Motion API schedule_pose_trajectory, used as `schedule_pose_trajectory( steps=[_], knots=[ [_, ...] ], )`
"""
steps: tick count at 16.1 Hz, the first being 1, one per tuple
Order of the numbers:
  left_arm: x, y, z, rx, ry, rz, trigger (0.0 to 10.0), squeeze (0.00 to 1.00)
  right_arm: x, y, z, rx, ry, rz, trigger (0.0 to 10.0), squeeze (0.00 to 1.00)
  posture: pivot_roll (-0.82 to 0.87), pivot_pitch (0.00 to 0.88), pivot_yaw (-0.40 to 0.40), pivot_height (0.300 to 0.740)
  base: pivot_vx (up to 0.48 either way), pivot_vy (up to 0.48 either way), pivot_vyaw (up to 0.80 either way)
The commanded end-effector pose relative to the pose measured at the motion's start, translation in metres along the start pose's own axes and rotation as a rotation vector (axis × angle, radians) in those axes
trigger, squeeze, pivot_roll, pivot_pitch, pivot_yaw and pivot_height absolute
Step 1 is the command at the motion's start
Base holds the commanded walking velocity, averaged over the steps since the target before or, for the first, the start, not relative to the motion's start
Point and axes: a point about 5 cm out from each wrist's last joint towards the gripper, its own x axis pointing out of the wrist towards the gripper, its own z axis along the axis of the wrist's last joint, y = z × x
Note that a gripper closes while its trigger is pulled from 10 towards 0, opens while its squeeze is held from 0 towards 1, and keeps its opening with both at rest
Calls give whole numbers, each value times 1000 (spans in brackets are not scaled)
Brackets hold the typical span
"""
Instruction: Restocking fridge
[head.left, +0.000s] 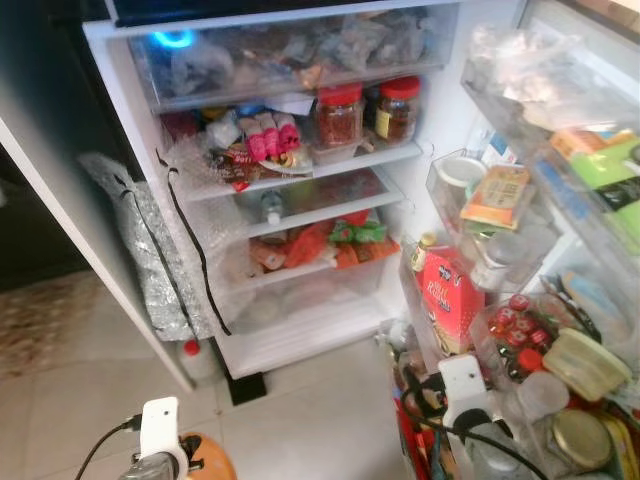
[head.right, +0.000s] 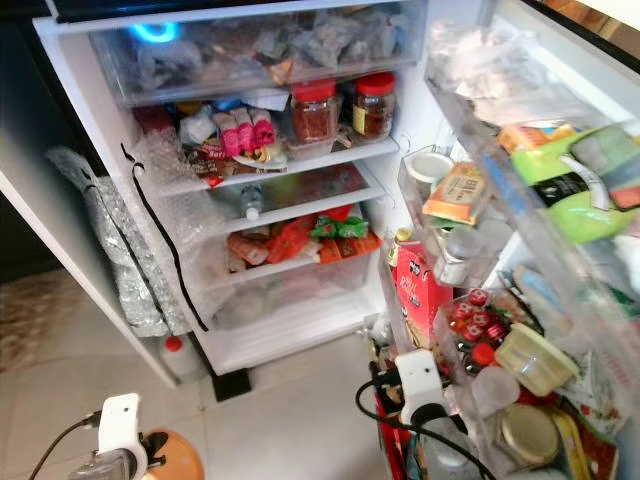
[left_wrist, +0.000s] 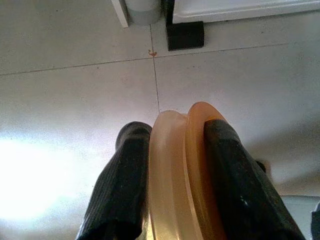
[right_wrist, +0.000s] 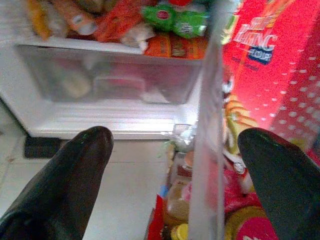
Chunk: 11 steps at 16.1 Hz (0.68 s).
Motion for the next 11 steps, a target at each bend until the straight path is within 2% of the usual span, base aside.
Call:
schedule_pose_trajectory(
  steps=[1, 11],
  knots=[
    [-1, 3, -3, -4, 10, 10, 10000, 0, -2, -8, -1, -3, 4, -22, 10000, 0, -216, 46, -13, 740, 0, -251, 0],
    [-1, 4, -3, -4, 8, 10, 10000, 0, -2, -5, -2, -2, 4, -11, 10000, 0, -217, 47, -12, 740, 0, -247, 0]
  ],
)
